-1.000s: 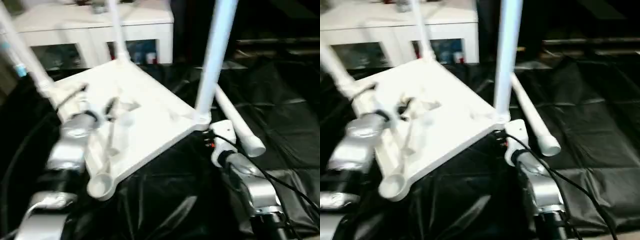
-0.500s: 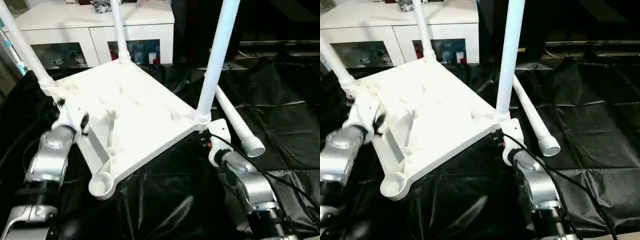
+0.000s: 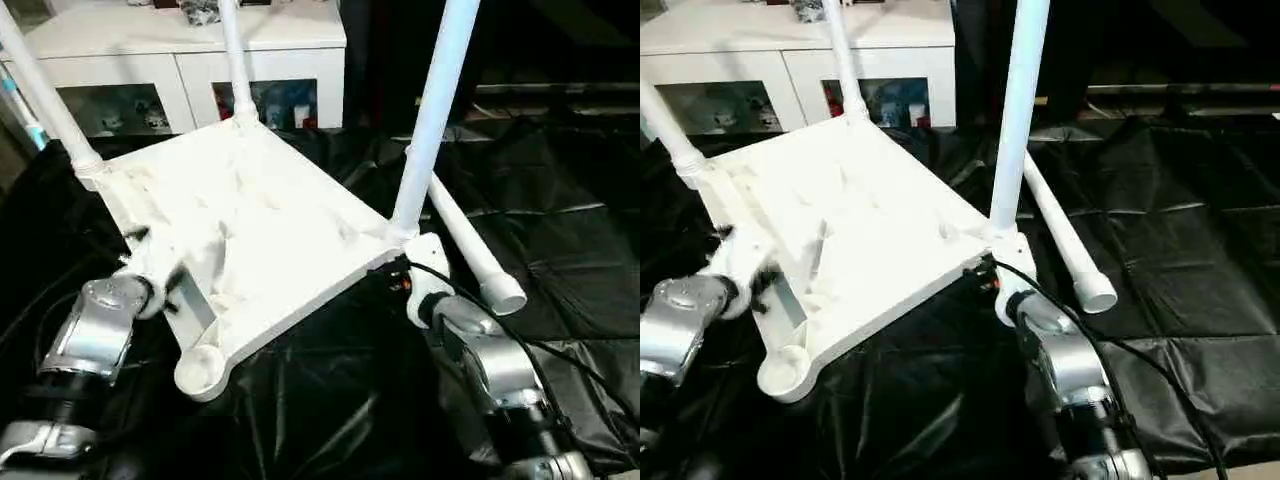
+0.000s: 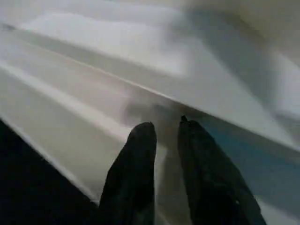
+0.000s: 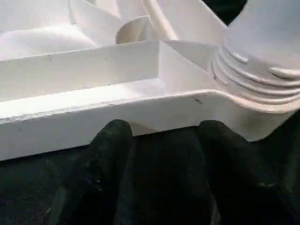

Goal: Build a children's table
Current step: Rotate table base

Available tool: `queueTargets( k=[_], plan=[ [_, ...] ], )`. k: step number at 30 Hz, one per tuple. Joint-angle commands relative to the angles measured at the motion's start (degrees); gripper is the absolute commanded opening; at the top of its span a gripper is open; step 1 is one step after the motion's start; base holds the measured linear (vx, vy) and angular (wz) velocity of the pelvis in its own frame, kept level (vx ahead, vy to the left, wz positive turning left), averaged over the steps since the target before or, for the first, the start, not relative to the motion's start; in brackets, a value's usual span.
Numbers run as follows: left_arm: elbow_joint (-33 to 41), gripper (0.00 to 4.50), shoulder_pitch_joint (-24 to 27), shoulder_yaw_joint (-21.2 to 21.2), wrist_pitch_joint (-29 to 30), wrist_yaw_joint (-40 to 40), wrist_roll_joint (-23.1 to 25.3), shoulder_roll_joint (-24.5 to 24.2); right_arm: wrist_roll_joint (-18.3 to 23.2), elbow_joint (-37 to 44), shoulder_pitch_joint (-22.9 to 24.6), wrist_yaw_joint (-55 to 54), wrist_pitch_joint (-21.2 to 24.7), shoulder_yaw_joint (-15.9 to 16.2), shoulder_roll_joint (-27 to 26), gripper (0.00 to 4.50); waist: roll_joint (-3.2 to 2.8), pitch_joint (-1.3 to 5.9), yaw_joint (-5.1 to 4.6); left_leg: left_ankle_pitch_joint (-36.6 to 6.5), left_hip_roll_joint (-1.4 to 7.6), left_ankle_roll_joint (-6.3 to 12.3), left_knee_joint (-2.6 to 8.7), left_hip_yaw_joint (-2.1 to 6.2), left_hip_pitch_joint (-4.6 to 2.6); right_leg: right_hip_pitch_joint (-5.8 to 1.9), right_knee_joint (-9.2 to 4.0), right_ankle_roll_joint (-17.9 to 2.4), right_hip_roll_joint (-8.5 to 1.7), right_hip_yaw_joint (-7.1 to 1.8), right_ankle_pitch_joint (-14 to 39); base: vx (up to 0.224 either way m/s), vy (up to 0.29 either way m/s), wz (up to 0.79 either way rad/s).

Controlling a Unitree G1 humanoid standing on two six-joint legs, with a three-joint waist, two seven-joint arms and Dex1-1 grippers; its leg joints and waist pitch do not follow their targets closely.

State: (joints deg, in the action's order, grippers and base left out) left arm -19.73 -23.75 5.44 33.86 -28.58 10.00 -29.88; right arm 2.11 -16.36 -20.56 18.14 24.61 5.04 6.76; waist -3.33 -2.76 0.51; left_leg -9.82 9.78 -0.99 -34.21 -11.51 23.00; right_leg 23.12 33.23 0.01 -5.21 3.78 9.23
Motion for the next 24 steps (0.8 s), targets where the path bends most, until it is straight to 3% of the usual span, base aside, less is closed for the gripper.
queueTargets(
  k=[1, 3, 7, 10, 12, 14, 19, 24],
  plan=[
    [1.58, 0.68, 1.07, 2.62, 0.48, -4.91, 0.01, -1.6, 0.11, -1.88, -1.65, 0.86, -0.46, 0.61, -0.35, 2.26, -0.1, 3.85, 0.13, -16.63, 3.03, -0.91, 4.74, 2.07, -2.03, -1.82, -3.24, -11.3, -3.19, -2.4, 13.11, 0.0, 0.0, 0.0],
    [3.93, 0.35, 1.59, 5.16, 0.49, -10.29, -1.05, -2.93, 0.18, -3.77, -2.63, 1.41, -0.92, 0.74, -0.62, 1.94, -0.22, 3.88, 0.07, -16.23, 3.02, -0.87, 4.69, 2.01, -2.04, -1.82, -3.09, -11.75, -3.1, -2.37, 12.3, 0.0, 0.0, 0.0],
    [8.35, 0.22, 2.61, 9.16, 0.52, -18.47, -2.99, -5.43, 0.1, -6.03, -3.84, 2.08, -1.6, 1.2, -0.88, 1.78, -0.4, 3.79, 0.06, -17.22, 3.09, -1.5, 4.8, 1.93, -2.3, -1.67, -2.9, -12.28, -2.98, -2.38, 12.36, 0.0, 0.0, 0.0],
    [12.74, 0.09, 4.07, 12.92, -3.34, -27.28, -5.59, -7.59, -0.02, -8.38, -5.12, 2.54, -2.64, 1.47, -1.17, 1.5, -0.37, 3.76, 0.06, -17.47, 3.11, -1.75, 4.91, 2.04, -2.16, -1.86, -2.89, -12.48, -3.16, -2.41, 12.59, 0.0, 0.0, 0.0],
    [15.14, 0.0, 4.49, 14.65, -5.58, -31.47, -7.33, -7.77, -0.21, -9.7, -5.95, 2.82, -3.57, 1.55, -1.33, 1.29, -0.61, 3.74, 0.29, -18.14, 3.08, -2.1, 4.82, 1.95, -2.5, -1.63, -2.97, -12.65, -3.22, -2.52, 13.21, 0.0, 0.0, 0.0],
    [16.06, 0.0, 4.55, 15.09, -5.83, -32.64, -7.99, -7.64, -0.27, -10.11, -6.23, 2.95, -3.86, 1.55, -1.4, 1.2, -0.52, 3.68, 0.27, -18.62, 3.08, -2.38, 4.88, 1.85, -2.45, -1.67, -2.91, -12.54, -3.12, -2.53, 13.5, 0.0, 0.0, 0.0],
    [18.42, 0.0, 2.26, 18.33, -6.44, -36.14, -9.9, -3.69, -0.38, -12.22, -7.55, 3.69, -5.18, 1.6, -1.57, 0.83, -0.2, 3.51, 0.18, -20.4, 3.0, -3.07, 4.93, 1.94, -2.43, -1.78, -3.19, -11.66, -3.19, -2.63, 17.15, 0.0, 0.0, 0.0],
    [14.12, 0.0, -1.92, 19.87, -10.24, -36.38, -9.44, 1.66, -0.39, -12.3, -7.41, 4.77, -5.73, 1.89, -1.32, 0.33, 0.05, 3.58, -0.45, -19.25, 2.79, -2.09, 4.6, 2.05, -1.75, -2.29, -3.31, -11.35, -3.42, -2.65, 18.11, 0.0, 0.0, 0.0]
  ],
)
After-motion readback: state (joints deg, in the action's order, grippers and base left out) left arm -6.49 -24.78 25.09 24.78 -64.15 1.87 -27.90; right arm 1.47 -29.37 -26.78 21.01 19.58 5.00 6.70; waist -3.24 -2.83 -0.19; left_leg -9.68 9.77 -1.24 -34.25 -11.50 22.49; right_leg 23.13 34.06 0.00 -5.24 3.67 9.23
